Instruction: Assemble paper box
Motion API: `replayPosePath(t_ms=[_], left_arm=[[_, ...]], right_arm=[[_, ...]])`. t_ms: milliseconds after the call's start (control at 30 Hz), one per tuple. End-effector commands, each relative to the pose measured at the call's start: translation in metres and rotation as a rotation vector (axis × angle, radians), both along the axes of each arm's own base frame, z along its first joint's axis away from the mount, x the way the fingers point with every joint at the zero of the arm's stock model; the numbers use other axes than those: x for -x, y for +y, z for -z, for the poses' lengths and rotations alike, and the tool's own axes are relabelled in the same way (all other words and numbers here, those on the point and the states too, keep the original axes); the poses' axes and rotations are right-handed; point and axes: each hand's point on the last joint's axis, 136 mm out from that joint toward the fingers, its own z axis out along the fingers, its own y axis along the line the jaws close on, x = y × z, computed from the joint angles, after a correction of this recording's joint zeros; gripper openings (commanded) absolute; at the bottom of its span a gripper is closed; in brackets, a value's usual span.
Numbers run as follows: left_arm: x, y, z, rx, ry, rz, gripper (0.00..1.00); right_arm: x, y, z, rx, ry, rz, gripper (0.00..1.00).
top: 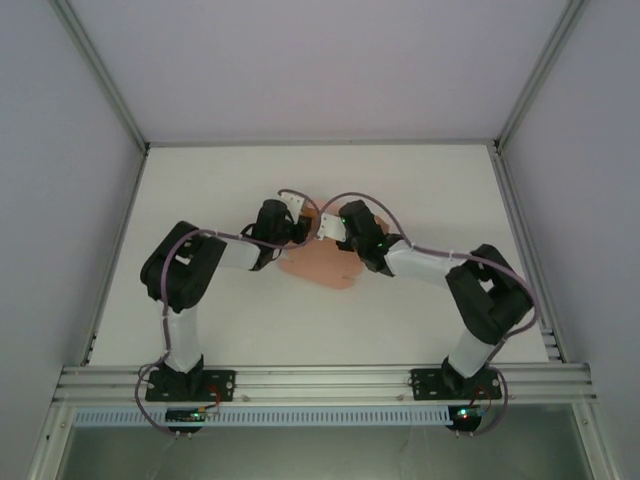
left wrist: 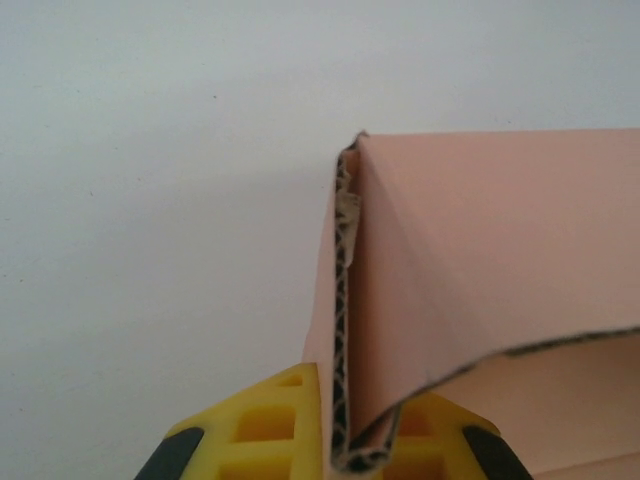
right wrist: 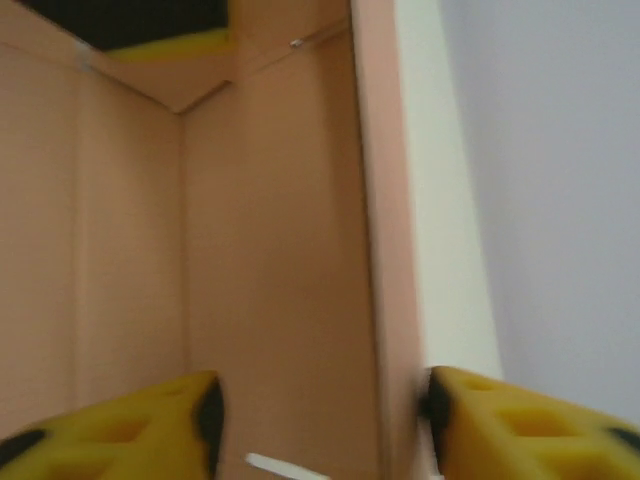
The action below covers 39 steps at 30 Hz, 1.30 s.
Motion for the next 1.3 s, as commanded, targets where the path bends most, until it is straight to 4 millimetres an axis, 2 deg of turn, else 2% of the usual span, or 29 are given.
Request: replayPosePath(t_ms=[0,133,167,233,267,367,500,633,733,933,1133,1267], left_arm=[[0.008,-0.006,-0.022,0.014,-0.065,0.035,0.00],[0.013,-0.005,-0.021,0.004,-0.070,0.052,0.00],[0.014,-0.005,-0.021,0.004,-0.073,0.059,0.00],[0.016,-0.006,-0.020,0.007,-0.076,0.071,0.00],[0.017,-0.006,-0.020,0.009,-0.079,0.075,0.00],[0.021,-0.006,-0.020,0.015,-0.081,0.087,0.00],[0.025,-0.007,-0.016,0.020,-0.083,0.098,0.00],[0.025,-0.006,-0.013,0.007,-0.083,0.092,0.00],[0.025,-0.006,-0.009,-0.009,-0.080,0.084,0.00],[0.026,-0.007,-0.001,-0.022,-0.061,0.088,0.02],[0.022,-0.010,-0.001,-0.014,-0.056,0.088,0.08],[0.016,-0.012,-0.007,0.009,-0.056,0.074,0.15]], right_arm=[[0.035,-0.006,-0.012,-0.211,0.235,0.060,0.80],[0.068,-0.007,-0.035,-0.459,0.419,0.065,0.99],[0.075,-0.007,-0.041,-0.527,0.480,0.050,0.99],[0.076,-0.009,-0.055,-0.659,0.547,0.065,0.99],[0.071,-0.011,-0.062,-0.719,0.561,0.079,0.99],[0.039,-0.015,-0.080,-0.854,0.554,0.189,0.99],[0.005,-0.005,-0.080,-0.821,0.633,0.266,0.95],[-0.030,0.008,-0.060,-0.746,0.674,0.310,0.88],[-0.036,0.021,-0.037,-0.679,0.721,0.287,0.86],[-0.031,0.039,-0.005,-0.579,0.755,0.240,0.86],[-0.026,0.029,0.036,-0.466,0.785,0.315,0.86],[-0.017,0.024,0.053,-0.388,0.789,0.314,0.85]])
